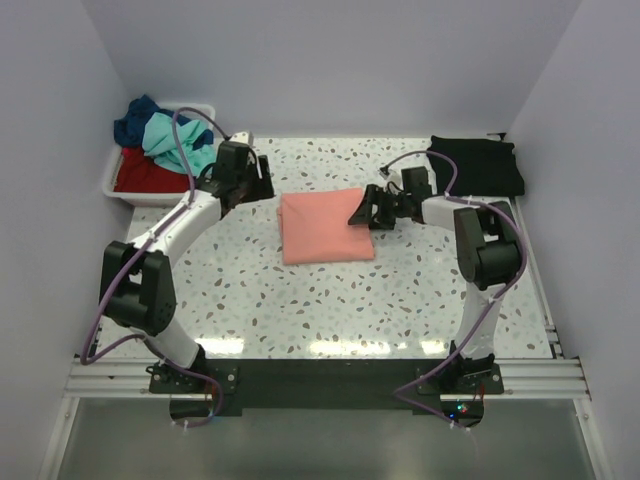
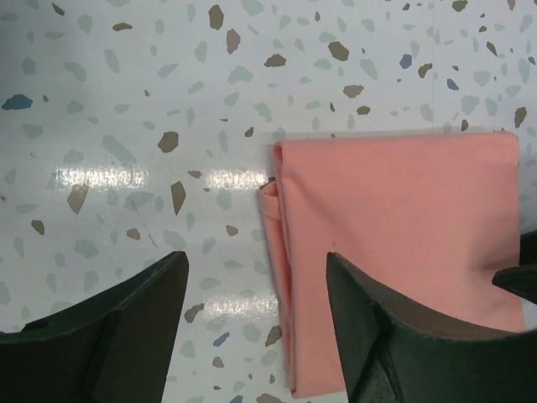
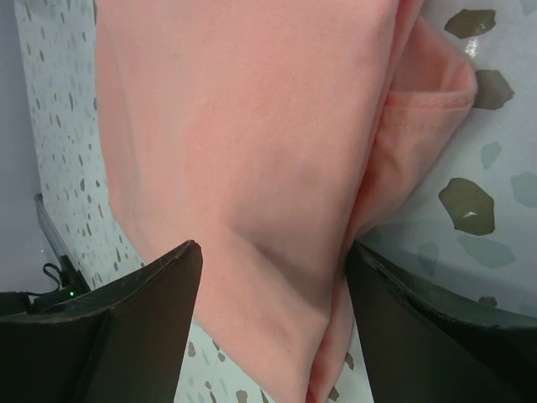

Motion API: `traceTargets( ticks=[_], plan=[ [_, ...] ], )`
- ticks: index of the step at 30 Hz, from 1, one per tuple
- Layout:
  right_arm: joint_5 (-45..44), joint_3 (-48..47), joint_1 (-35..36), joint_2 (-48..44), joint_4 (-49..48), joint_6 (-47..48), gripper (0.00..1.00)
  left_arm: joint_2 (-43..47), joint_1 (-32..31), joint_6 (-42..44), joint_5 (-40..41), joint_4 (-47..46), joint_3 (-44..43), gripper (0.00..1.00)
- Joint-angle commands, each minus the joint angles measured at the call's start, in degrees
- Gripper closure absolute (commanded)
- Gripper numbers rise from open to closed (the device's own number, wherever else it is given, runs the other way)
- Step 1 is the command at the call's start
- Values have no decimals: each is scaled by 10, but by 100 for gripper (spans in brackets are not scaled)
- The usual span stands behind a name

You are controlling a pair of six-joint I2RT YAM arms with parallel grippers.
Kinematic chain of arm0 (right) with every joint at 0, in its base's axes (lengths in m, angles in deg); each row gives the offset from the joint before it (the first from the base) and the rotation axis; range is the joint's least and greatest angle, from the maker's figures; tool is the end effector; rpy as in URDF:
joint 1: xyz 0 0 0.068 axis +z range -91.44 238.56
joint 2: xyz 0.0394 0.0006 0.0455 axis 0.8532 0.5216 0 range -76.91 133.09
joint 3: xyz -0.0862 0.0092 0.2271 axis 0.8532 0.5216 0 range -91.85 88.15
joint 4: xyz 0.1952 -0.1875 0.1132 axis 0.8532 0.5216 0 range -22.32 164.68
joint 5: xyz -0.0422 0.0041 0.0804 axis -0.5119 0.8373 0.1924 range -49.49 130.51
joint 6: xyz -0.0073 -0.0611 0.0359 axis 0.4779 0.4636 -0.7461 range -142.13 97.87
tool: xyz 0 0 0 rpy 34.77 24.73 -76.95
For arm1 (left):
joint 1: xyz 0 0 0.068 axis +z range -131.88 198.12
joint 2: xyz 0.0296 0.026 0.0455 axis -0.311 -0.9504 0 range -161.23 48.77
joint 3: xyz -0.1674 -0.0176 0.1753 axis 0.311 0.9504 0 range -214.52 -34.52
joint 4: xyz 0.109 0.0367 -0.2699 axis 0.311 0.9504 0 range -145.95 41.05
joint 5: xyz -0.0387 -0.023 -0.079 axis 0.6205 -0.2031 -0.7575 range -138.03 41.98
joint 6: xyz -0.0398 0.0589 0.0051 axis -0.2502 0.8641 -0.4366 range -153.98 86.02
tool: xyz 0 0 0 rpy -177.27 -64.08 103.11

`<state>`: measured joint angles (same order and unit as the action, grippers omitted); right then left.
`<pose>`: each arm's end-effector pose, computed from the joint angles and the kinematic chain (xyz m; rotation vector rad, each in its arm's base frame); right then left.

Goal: Fold and stack the t-shirts
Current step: Neatly place the folded tshirt to the corner

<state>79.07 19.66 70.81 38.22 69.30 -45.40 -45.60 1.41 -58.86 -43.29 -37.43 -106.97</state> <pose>0.4162 0.1278 0.0736 -0.0893 2.4515 1.0927 0.4033 -0.1160 0.2116 -0.2068 2.2809 -0.2866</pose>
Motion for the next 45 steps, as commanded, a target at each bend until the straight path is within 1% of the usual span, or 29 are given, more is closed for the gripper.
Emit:
traceTargets(
  ticks=[1,2,3,5,6,8,9,11,12,14,18,23,24,25,26,28,29,31,32,34,35,39,40,43,45],
  plan=[
    [9,0,5,43,46,16,30,29,9,2,-4,-8,-9,28],
    [12,-2,5,50,50,20,33,28,9,3,-5,-8,-9,28],
    [13,-10,5,55,57,25,41,29,10,3,-5,-8,-9,28],
    [24,-18,5,64,72,30,50,28,12,4,-5,-7,-11,28],
    [22,-25,6,72,78,32,59,29,12,4,-6,-6,-10,28],
    [23,-28,5,76,79,33,68,30,13,5,-5,-5,-10,28],
    [20,-29,5,75,80,33,81,32,13,5,-5,-6,-10,28],
    [13,-33,6,71,90,37,96,34,15,7,-5,-4,-9,28],
    [-3,-37,6,70,96,39,100,35,15,7,-5,-3,-9,28],
    [-19,-49,5,62,118,50,100,36,17,8,-4,-2,-9,28],
    [-92,-79,6,34,166,68,100,38,19,9,-6,-2,-9,28],
    [-227,-142,6,-6,245,93,100,42,19,9,-8,0,-8,28],
    [-245,-153,6,-8,253,97,100,42,19,9,-9,1,-8,28],
    [-285,-168,5,-9,279,102,100,44,19,9,-10,0,-9,28],
    [-307,-197,6,-10,289,104,100,45,19,9,-10,1,-9,28],
    [-347,-226,6,-9,311,109,100,45,19,9,-11,4,-12,28],
    [-382,-258,5,-4,318,112,100,46,19,10,-10,3,-12,28],
    [-422,-291,4,4,338,117,100,47,19,10,-11,5,-15,28],
    [-461,-326,4,11,346,122,100,48,19,9,-12,5,-16,28],
    [-487,-386,1,34,370,132,100,49,19,6,-17,5,-16,28],
    [-515,-407,0,42,379,134,100,49,19,5,-18,5,-16,28],
    [-565,-500,-17,94,411,140,100,51,19,4,-23,5,-17,28],
    [-571,-540,-22,105,418,140,100,52,19,4,-24,6,-17,28],
    [-599,-609,-37,141,437,136,100,46,19,6,-28,12,-23,28],
    [-625,-637,-46,158,442,136,100,42,19,7,-31,18,-30,28]
  ],
)
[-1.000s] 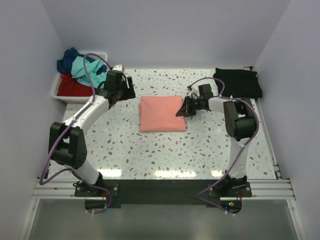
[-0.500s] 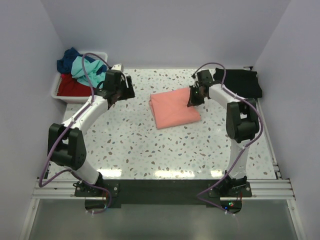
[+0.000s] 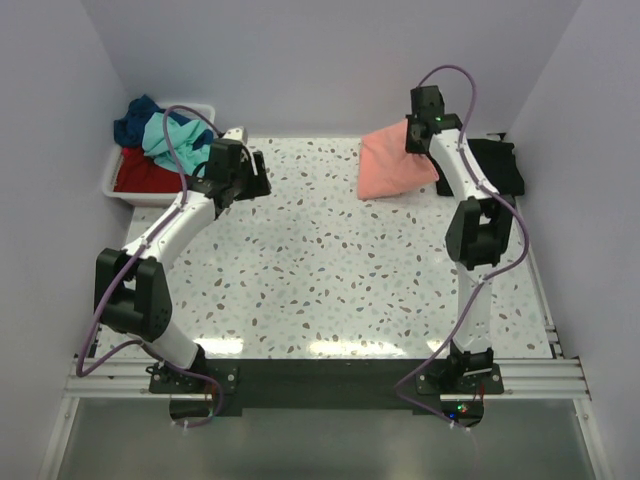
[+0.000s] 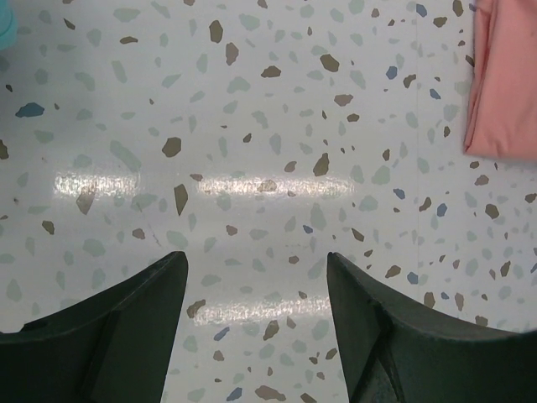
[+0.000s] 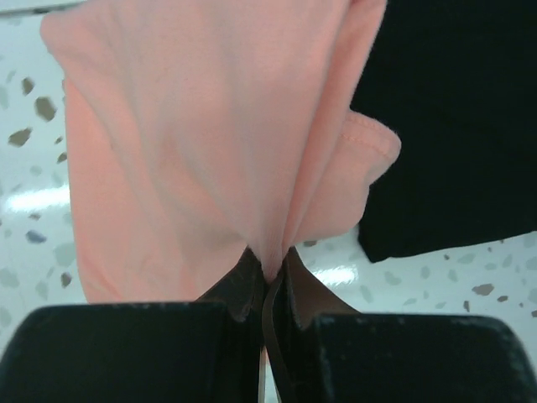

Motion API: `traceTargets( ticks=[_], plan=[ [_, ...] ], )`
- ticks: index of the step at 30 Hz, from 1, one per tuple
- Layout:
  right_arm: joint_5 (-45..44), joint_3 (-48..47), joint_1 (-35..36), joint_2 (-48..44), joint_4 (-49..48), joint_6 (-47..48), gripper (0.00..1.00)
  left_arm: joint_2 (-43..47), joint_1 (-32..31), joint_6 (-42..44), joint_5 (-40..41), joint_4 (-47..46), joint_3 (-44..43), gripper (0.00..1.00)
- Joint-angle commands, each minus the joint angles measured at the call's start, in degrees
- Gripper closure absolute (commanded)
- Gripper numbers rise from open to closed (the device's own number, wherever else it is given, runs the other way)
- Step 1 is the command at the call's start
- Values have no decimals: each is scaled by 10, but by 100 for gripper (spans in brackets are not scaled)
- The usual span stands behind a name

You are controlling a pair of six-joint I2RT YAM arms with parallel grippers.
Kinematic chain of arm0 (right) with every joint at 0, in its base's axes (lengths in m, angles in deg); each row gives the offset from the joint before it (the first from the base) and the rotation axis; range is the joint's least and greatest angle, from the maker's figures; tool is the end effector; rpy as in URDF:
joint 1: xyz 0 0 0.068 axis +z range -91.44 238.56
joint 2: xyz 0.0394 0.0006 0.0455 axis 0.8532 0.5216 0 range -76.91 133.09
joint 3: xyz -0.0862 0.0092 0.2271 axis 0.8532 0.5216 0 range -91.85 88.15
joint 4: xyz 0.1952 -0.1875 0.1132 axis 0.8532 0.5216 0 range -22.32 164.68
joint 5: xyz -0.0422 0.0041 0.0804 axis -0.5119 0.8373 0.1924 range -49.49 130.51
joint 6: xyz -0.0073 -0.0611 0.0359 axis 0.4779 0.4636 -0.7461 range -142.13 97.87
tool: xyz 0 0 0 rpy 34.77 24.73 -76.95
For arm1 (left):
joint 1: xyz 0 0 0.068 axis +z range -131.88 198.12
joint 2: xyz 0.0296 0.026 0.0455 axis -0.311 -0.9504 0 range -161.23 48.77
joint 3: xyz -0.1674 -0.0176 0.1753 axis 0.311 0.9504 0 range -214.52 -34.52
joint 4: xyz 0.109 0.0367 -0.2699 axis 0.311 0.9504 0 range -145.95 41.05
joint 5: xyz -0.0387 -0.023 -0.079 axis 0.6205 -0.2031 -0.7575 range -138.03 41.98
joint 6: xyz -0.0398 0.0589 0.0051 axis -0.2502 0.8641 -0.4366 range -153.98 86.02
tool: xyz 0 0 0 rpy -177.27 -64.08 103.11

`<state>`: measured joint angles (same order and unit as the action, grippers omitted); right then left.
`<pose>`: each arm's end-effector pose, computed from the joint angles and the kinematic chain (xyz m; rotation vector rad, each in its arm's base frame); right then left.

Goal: Fold and stack the t-shirts
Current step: Neatly place the folded tshirt to the corner

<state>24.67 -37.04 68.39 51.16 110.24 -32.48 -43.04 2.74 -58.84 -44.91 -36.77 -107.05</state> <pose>0.5316 0.0759 0.2501 0.1431 2.3267 -0.1518 0.4002 -0.1067 0.2286 -0.2164 2.2499 -0.3175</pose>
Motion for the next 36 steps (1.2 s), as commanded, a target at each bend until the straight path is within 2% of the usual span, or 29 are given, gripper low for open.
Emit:
traceTargets(
  ticks=[1,17,28,36],
  plan=[
    [-92,-93,-25,43,33,5,100,14,6,8,-15,14,-31,28],
    [-294,-124,-54,71,-85,23,100,-6,6,16,-8,53,-59,28],
    [-467,-135,-55,76,-182,74,100,-16,6,10,-7,59,-59,28],
    [-512,-148,-59,113,-209,129,100,-22,6,12,-3,57,-59,28]
  ],
)
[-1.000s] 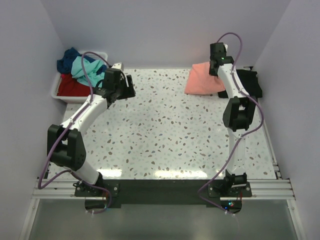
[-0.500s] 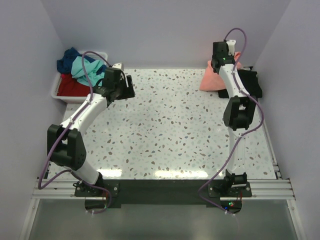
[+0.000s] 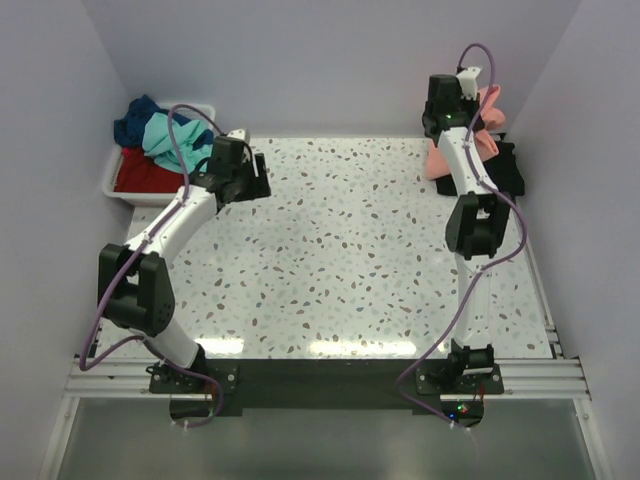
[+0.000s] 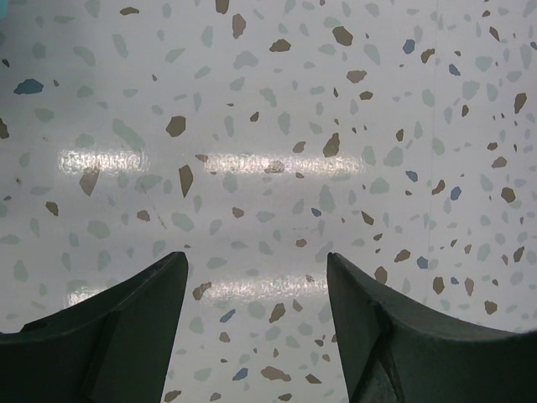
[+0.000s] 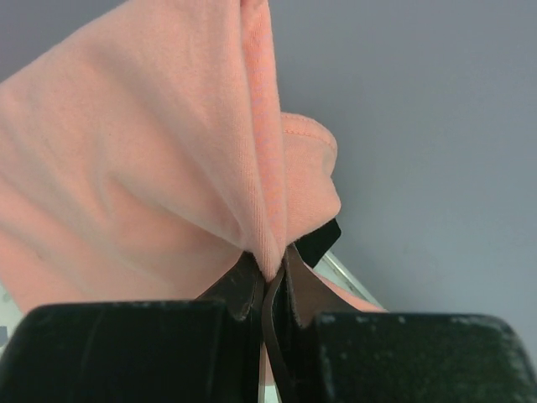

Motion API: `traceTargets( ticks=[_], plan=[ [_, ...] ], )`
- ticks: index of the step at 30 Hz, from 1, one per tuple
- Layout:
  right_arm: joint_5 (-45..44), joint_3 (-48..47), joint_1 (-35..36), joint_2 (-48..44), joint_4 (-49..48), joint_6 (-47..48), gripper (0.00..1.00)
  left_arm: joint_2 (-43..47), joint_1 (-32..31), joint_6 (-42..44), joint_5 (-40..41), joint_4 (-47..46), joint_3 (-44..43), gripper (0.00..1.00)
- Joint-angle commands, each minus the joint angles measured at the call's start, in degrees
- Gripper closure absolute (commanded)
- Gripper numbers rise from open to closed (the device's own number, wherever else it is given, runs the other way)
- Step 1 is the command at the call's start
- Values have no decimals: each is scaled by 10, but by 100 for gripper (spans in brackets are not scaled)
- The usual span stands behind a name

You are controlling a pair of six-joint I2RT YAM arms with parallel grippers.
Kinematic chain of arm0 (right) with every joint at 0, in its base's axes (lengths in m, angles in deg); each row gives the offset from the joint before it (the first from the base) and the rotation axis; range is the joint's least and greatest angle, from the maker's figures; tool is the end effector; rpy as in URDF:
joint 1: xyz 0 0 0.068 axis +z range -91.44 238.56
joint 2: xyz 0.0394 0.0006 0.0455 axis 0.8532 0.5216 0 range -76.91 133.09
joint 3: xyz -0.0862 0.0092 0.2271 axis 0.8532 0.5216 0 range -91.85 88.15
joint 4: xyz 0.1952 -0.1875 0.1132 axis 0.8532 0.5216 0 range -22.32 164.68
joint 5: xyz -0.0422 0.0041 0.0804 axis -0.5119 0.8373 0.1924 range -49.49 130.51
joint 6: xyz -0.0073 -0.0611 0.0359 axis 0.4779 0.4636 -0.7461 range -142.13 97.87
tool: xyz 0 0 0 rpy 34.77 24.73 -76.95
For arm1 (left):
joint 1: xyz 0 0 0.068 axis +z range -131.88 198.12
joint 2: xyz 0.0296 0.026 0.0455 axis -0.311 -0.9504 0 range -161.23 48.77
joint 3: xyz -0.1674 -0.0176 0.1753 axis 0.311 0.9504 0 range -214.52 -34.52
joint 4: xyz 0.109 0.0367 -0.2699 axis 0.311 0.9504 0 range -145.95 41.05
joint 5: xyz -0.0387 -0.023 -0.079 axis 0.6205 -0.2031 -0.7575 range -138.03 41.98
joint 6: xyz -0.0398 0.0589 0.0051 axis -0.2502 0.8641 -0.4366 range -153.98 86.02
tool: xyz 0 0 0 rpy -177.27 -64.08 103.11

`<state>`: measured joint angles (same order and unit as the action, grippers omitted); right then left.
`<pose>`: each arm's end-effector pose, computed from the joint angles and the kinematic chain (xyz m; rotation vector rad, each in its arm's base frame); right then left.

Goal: Fold and stack the t-shirts
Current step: Neatly place the folded tshirt to the corner

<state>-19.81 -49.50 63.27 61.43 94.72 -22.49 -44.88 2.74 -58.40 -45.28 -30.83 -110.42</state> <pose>0.5672 -0.0043 0.2772 0.5682 1.8402 -1.0065 0.4017 -0.1076 0.2281 -0.2085 2.3272 -0.2941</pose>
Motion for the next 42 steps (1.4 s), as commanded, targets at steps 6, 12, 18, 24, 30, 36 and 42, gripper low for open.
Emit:
traceTargets(
  ticks=[6,12,18,24,30,36,42],
  plan=[
    [-87,11,-14,42,-40,8,100,-13,6,11,-2,0,-29,28],
    [-122,4,-34,82,-56,21,100,-21,6,16,-2,5,-29,28],
    [-141,34,-80,97,-94,53,100,-31,6,14,-2,5,-29,28],
    [-154,86,-97,85,-213,135,100,-39,6,8,-8,4,-31,28],
    [-192,92,-98,82,-286,164,100,-37,4,8,-5,9,-35,28],
    [-216,85,-97,101,-334,216,70,-31,5,6,-5,12,-31,28],
    [-219,113,-98,94,-332,210,39,-32,5,7,-10,12,-29,28]
  ],
)
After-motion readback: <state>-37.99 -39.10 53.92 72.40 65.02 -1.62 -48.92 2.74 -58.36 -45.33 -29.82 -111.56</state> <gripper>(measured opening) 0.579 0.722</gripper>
